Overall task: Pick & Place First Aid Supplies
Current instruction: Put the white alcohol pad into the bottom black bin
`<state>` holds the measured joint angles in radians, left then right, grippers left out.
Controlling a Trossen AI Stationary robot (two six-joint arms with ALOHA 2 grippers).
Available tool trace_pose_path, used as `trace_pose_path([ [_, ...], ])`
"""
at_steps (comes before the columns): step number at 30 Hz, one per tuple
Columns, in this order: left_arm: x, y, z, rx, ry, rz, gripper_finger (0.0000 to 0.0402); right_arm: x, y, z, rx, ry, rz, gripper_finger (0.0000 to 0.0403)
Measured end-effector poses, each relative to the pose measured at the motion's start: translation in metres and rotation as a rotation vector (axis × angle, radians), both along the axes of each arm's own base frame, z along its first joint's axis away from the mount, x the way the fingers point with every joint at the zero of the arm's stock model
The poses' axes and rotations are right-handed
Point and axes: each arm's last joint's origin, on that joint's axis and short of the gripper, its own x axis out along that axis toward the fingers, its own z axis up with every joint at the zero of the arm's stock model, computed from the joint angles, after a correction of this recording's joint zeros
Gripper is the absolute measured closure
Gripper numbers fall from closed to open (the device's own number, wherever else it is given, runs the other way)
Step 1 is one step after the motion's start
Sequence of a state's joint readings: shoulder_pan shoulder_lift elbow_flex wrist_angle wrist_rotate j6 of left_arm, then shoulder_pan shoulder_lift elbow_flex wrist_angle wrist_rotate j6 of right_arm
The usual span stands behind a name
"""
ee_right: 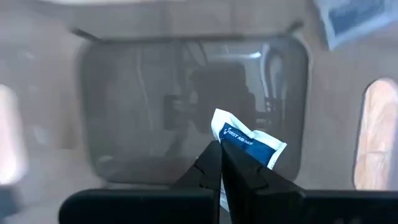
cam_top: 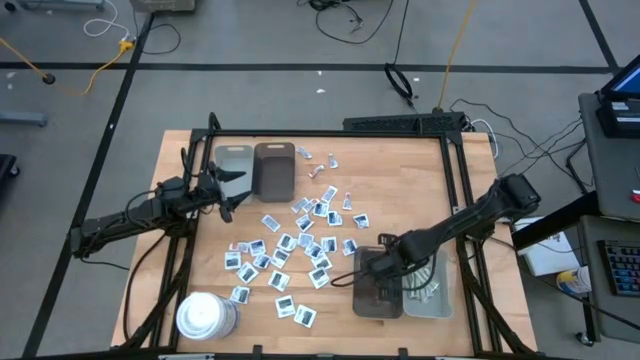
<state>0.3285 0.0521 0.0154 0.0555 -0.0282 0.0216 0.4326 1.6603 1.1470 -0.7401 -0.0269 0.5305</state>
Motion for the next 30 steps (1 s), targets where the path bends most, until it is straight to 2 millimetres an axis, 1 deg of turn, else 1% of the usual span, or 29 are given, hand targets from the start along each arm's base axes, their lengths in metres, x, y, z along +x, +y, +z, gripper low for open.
trace_pose_path([
  [3, 0.000, 0.000, 0.000, 0.000, 0.000, 0.000, 0.0096, -0.002, -0.001, -0.011, -0.010, 0.020, 0.000, 0.0403],
  [6, 0.000, 0.000, 0.000, 0.000, 0.000, 0.000, 0.0096, -0.002, -0.001, -0.012, -0.012, 0.022, 0.000, 0.0399],
  [8, 0.000, 0.000, 0.000, 0.000, 0.000, 0.000, 0.0096, -0.002, -0.001, -0.011, -0.005, 0.018, 0.004, 0.0383],
  [11, 0.000, 0.000, 0.000, 0.000, 0.000, 0.000, 0.0096, -0.002, 0.000, -0.011, 0.034, 0.037, 0.020, 0.0339],
  [15, 0.000, 0.000, 0.000, 0.000, 0.000, 0.000, 0.0096, -0.002, 0.001, -0.010, 0.036, 0.037, 0.037, 0.0264],
  [19, 0.000, 0.000, 0.000, 0.000, 0.000, 0.000, 0.0096, 0.002, 0.003, 0.000, 0.037, 0.012, 0.079, 0.0203],
  [22, 0.000, 0.000, 0.000, 0.000, 0.000, 0.000, 0.0096, 0.007, 0.003, 0.012, 0.033, -0.007, 0.107, 0.0177],
  [25, 0.000, 0.000, 0.000, 0.000, 0.000, 0.000, 0.0096, 0.014, 0.001, 0.027, 0.036, -0.019, 0.106, 0.0167],
  [30, 0.000, 0.000, 0.000, 0.000, 0.000, 0.000, 0.0096, 0.019, -0.004, 0.048, 0.021, -0.014, 0.138, 0.0169],
])
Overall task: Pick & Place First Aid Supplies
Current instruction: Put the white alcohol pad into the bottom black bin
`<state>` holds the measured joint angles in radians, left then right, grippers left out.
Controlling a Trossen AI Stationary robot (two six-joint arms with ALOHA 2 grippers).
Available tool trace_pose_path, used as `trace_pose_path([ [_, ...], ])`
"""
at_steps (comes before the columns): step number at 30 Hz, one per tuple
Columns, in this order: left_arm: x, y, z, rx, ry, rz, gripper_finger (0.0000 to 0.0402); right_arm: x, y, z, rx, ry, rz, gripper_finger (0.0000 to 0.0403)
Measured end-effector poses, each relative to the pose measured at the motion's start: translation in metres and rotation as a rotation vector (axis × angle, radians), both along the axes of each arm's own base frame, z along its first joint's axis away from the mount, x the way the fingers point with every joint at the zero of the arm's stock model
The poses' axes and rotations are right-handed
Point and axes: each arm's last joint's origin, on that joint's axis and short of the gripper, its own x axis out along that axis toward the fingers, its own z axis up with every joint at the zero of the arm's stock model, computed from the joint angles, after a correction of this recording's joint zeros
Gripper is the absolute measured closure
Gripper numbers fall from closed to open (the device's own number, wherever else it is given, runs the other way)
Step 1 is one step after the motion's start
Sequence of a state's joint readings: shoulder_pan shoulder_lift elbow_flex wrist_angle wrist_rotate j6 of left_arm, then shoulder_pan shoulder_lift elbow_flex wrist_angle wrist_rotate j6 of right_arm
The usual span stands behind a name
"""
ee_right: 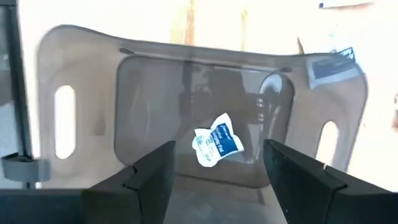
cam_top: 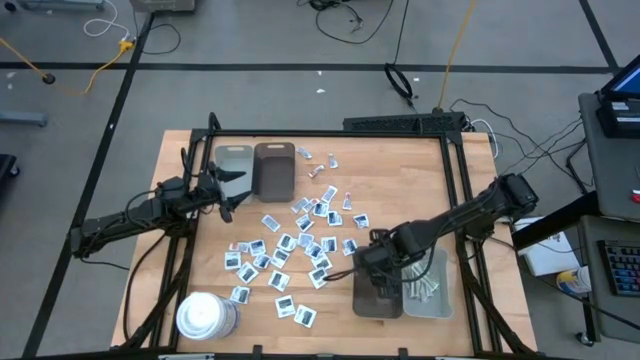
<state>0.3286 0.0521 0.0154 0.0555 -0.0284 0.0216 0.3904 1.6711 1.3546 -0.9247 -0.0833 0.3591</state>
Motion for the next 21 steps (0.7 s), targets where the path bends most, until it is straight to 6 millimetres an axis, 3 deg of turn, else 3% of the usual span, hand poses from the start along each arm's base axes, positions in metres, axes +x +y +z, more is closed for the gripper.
trace_pose_path([
  [9, 0.000, 0.000, 0.000, 0.000, 0.000, 0.000, 0.0096, 0.007, -0.017, 0.010, -0.017, -0.006, 0.025, 0.0175],
  [21, 0.000, 0.000, 0.000, 0.000, 0.000, 0.000, 0.0096, 0.023, -0.097, 0.010, -0.056, -0.009, -0.082, 0.0183],
])
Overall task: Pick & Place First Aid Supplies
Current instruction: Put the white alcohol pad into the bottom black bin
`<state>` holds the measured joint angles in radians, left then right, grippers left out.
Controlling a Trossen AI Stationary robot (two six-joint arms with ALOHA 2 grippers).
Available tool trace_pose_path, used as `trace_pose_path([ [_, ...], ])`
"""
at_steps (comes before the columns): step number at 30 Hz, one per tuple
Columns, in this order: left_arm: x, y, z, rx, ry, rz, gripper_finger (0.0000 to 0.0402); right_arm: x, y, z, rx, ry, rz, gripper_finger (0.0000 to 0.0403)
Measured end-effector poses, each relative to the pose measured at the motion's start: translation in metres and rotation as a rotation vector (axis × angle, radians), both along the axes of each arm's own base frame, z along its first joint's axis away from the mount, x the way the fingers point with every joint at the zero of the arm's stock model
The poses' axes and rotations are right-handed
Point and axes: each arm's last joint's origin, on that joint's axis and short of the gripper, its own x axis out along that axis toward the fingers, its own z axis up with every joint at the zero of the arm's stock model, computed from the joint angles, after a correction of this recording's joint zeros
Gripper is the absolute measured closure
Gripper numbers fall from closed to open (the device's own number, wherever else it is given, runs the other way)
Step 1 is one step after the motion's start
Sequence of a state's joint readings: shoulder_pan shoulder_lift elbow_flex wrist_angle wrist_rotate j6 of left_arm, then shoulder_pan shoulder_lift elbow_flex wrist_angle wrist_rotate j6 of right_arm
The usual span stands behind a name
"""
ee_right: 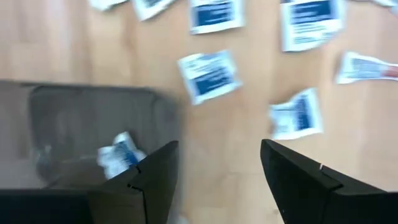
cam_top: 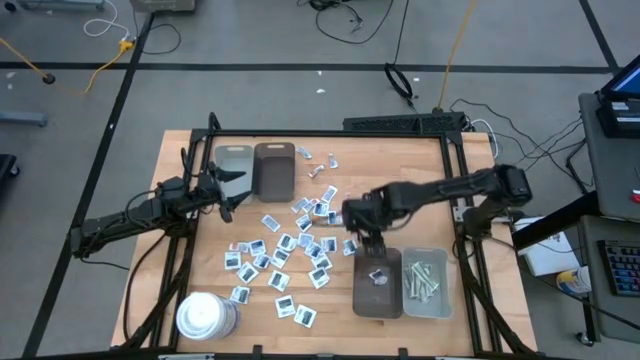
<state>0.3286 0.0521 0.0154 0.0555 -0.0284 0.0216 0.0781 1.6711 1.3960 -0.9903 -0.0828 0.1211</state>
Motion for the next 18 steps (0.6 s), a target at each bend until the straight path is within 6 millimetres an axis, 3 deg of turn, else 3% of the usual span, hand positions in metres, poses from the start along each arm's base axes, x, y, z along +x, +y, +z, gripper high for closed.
trace_pose_path([
  [10, 0.000, 0.000, 0.000, 0.000, 0.000, 0.000, 0.0096, -0.001, -0.062, 0.000, -0.019, -0.005, -0.111, 0.0186],
  [15, 0.000, 0.000, 0.000, 0.000, 0.000, 0.000, 0.0096, -0.002, -0.073, -0.001, -0.023, -0.007, -0.146, 0.0187],
  [18, 0.000, 0.000, 0.000, 0.000, 0.000, 0.000, 0.0096, 0.001, -0.073, -0.013, -0.021, -0.026, -0.157, 0.0188],
])
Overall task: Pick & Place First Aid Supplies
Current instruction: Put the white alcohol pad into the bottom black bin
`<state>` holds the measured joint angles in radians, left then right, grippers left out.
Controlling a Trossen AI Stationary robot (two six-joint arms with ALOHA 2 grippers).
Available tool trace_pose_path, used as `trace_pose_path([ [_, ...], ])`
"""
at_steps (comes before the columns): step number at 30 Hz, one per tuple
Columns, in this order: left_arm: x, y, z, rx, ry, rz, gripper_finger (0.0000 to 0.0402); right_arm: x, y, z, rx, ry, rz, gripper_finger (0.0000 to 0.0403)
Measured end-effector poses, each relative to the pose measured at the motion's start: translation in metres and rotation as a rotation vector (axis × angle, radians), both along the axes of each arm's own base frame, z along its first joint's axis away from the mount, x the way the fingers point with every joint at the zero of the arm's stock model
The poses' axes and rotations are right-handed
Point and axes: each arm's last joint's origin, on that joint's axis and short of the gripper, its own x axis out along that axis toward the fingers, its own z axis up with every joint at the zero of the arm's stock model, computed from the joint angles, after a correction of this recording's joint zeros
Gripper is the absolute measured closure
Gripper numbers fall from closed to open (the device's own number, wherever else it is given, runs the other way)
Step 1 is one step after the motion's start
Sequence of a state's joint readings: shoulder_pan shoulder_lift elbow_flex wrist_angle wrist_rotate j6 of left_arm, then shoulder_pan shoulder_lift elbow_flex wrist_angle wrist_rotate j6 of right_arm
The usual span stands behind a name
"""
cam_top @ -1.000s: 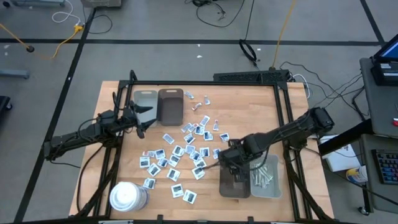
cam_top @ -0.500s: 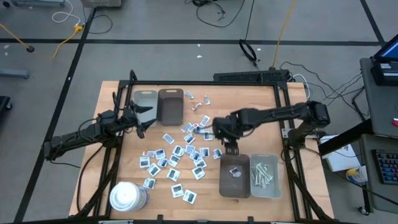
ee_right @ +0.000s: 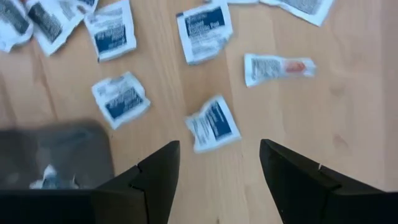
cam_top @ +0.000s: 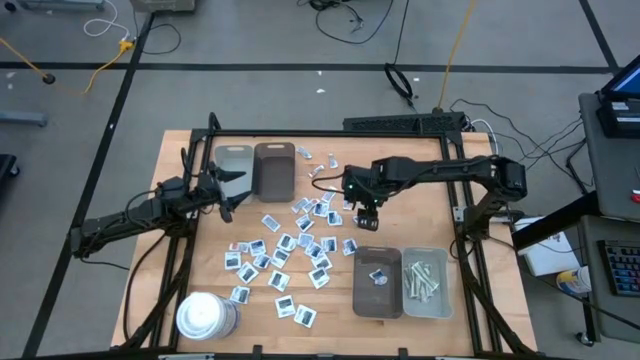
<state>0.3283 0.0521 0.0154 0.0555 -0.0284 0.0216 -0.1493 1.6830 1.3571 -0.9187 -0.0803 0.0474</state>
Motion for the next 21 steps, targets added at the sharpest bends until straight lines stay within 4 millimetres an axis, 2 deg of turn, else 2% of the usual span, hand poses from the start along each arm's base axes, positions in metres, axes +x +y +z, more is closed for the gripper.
trace_pose_path([
  [18, 0.000, 0.000, 0.000, 0.000, 0.000, 0.000, 0.0096, -0.008, 0.006, -0.059, -0.010, -0.081, -0.004, 0.0190],
  [21, 0.000, 0.000, 0.000, 0.000, 0.000, 0.000, 0.0096, -0.009, 0.009, -0.074, -0.006, -0.050, 0.006, 0.0190],
])
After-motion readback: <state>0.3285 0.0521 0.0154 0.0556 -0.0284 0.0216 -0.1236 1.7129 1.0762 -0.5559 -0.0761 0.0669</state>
